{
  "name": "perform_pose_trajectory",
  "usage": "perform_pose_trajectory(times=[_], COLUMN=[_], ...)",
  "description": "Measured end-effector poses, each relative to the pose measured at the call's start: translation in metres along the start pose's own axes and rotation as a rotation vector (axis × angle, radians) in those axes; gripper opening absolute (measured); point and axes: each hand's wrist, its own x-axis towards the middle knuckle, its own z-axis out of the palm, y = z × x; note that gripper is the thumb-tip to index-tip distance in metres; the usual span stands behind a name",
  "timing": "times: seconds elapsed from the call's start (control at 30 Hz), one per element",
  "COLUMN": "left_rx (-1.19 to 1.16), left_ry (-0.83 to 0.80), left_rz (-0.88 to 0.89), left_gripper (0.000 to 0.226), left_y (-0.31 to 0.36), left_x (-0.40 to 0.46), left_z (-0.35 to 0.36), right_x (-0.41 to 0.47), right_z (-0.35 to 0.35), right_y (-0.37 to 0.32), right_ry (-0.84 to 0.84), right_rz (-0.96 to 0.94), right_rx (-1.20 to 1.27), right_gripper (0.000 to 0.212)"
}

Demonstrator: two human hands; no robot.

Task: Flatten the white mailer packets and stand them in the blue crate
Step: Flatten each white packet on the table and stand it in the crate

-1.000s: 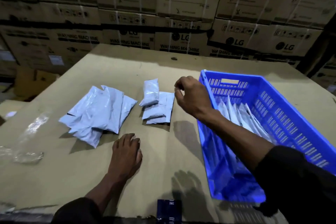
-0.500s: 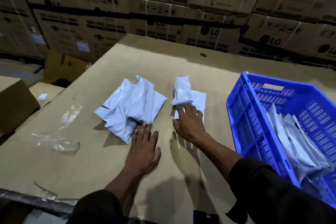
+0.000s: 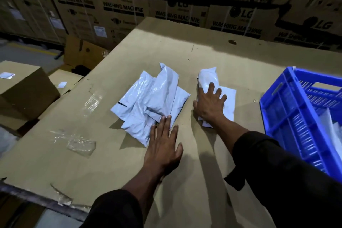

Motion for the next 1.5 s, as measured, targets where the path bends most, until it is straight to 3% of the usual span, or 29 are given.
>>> perform_pose_trajectory(times=[0.13,0.27,0.47,0.6,0.73,0.83,0.93,1.03,1.2,1.33,1.5], left_rx=[0.021,0.033,-0.041,-0.061,-0.017,0.009,0.024,0.054,0.106,0.113,0.083], left_ry=[0.004,0.07,0.228,0.32,0.302,0.292,0.32,0.303,0.155,-0.019,-0.029], left_rz=[-0.009,0.004,0.057,0.188,0.269,0.321,0.262,0.263,0.288,0.213,0.201], left_gripper=[0.063,0.064,0.068,0.06,0.057,0.055,0.053,0.052,0.052,0.06,0.06], left_y=[-0.005,-0.006,-0.006,-0.002,0.005,0.008,0.015,0.027,0.039,0.03,0.021], left_x=[0.002,0.005,0.003,-0.005,-0.019,-0.035,-0.044,-0.042,-0.025,-0.018,-0.026], left_z=[0.003,0.003,-0.002,-0.012,-0.019,-0.022,-0.031,-0.042,-0.039,-0.032,-0.022], right_x=[-0.01,-0.048,-0.146,-0.192,-0.206,-0.208,-0.214,-0.222,-0.223,-0.218,-0.217], right_z=[-0.001,-0.004,0.001,0.006,0.002,-0.005,-0.012,-0.011,0.007,0.015,0.019], right_y=[0.008,0.019,0.042,0.075,0.107,0.115,0.098,0.066,0.049,0.056,0.058], right_ry=[0.052,0.104,0.127,-0.005,-0.127,-0.077,0.048,-0.014,-0.168,-0.144,-0.163], right_rz=[-0.055,-0.128,-0.366,-0.459,-0.509,-0.48,-0.372,-0.336,-0.317,-0.356,-0.358], right_rx=[0.043,0.207,0.413,0.54,0.444,0.426,0.51,0.432,0.289,0.223,0.289], right_gripper=[0.029,0.032,0.067,0.08,0.09,0.074,0.055,0.055,0.079,0.068,0.065])
